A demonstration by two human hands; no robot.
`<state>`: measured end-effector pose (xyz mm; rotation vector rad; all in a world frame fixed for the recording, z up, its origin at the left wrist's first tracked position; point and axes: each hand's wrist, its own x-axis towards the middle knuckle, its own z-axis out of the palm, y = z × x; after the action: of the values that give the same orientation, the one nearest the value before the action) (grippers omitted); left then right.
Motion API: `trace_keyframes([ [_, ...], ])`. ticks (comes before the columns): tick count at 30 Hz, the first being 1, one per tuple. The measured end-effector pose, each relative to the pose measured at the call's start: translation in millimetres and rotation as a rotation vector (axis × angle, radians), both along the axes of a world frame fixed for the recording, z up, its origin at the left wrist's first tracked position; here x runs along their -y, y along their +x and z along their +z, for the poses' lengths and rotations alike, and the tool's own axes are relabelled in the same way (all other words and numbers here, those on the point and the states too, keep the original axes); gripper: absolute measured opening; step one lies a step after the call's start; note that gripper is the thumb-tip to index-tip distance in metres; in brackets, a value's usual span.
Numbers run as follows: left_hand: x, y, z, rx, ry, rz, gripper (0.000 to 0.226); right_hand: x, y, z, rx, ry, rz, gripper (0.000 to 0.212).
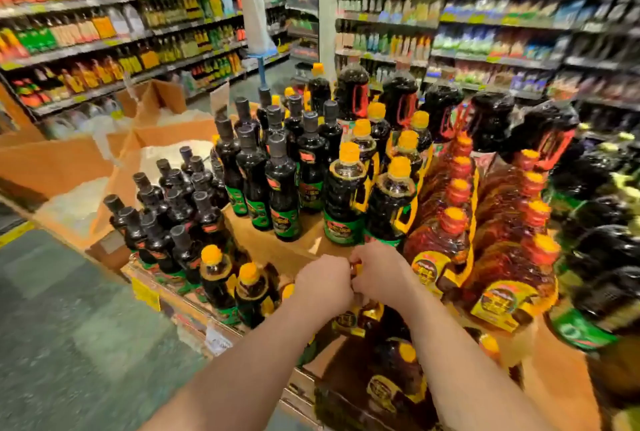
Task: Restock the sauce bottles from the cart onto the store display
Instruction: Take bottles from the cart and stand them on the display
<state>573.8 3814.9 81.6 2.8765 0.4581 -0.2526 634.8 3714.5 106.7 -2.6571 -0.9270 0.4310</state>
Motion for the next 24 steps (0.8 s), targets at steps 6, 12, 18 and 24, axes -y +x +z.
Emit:
trace_keyframes([
  [6, -2, 19, -28, -0.044, -0.07, -0.055, 0.024, -10, 10, -31, 0.027, -0.117, -0.082, 0.035],
  [12, -6, 26, -76, -0.063, -0.088, -0.136, 0.022, -10, 9, -59, 0.091, -0.194, -0.045, 0.017],
  [18, -8, 25, -97, -0.003, -0.115, -0.093, 0.024, -15, 7, -65, 0.137, -0.263, 0.01, 0.019],
  [24, -8, 28, -92, -0.064, -0.109, -0.065, 0.025, -13, 19, -61, -0.025, -0.274, -0.003, 0.035],
])
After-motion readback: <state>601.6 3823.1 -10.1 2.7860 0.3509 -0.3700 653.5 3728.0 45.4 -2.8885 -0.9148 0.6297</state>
